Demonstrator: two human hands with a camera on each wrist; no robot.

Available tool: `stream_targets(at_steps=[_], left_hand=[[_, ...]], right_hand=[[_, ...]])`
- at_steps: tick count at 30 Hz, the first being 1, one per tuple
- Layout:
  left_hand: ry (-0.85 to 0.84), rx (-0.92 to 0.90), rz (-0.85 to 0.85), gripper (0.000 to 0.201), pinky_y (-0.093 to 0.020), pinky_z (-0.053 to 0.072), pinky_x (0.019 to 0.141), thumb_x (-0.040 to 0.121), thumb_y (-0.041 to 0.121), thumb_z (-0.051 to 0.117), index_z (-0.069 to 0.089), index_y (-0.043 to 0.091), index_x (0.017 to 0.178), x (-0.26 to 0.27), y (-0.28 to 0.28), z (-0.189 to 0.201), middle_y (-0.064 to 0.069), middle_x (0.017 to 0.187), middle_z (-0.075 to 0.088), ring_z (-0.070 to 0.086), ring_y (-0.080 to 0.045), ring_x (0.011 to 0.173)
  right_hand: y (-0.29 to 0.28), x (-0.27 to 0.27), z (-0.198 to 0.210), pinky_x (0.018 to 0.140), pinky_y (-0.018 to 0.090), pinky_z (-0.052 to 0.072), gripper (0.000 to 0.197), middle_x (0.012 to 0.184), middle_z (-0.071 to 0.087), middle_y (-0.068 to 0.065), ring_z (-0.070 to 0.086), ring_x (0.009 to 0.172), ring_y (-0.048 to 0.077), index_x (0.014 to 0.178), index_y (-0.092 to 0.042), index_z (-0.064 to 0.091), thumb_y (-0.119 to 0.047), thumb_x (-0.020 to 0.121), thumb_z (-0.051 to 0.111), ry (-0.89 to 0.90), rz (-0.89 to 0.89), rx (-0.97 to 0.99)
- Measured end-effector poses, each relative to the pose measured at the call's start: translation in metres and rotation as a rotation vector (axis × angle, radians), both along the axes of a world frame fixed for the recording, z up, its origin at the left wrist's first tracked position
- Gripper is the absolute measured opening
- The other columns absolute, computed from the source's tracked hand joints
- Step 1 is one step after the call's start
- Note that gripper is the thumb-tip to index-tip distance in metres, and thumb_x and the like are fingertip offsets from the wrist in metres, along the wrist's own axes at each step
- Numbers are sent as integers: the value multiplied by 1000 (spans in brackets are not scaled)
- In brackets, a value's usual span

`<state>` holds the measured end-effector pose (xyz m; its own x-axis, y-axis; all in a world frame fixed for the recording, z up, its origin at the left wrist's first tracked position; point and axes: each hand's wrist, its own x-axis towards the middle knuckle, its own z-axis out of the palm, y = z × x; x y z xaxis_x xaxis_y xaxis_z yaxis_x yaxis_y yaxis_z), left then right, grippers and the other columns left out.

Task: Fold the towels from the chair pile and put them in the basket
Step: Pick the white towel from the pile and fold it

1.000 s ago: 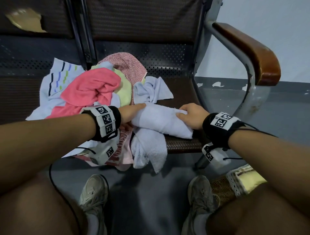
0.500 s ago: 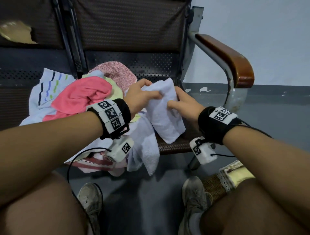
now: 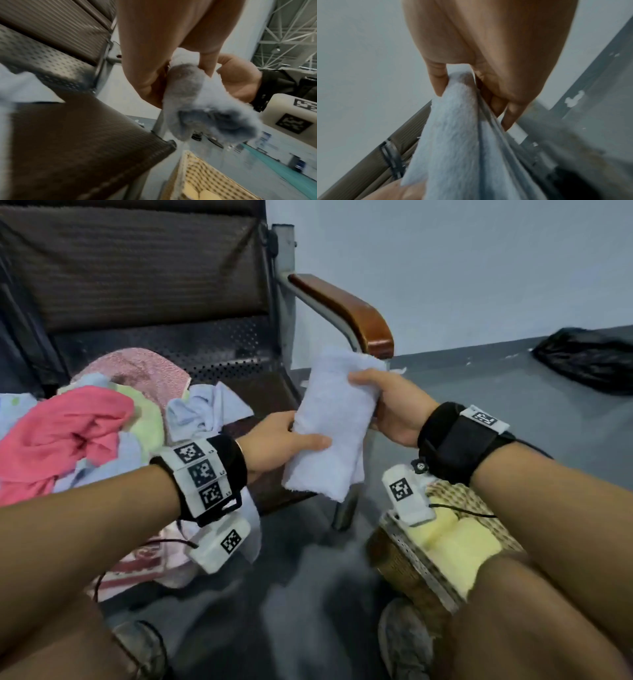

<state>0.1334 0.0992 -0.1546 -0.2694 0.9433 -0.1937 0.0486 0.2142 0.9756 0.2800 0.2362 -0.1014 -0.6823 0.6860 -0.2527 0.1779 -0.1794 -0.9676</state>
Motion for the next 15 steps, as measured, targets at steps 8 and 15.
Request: stream_targets(at_steps=[8,15], left_hand=[[-7,-183,-228,33,-43,55,85,81,16,71,63,3,110,143,118,-33,-18,112,71,70,-33,98],[16,-535,-352,16,-34,46,68,81,19,62,59,6,90,275,180,-117,-17,99,65,64,-35,85]], right_hand=[[87,177,-56,73,29,56,31,96,66,3,65,84,18,120,-15,62,-19,89,60,-106,-350,-123],[101,305,-173,61,29,50,33,98,58,11,58,84,26,119,-13,57,-17,86,53,-266,-677,-400]])
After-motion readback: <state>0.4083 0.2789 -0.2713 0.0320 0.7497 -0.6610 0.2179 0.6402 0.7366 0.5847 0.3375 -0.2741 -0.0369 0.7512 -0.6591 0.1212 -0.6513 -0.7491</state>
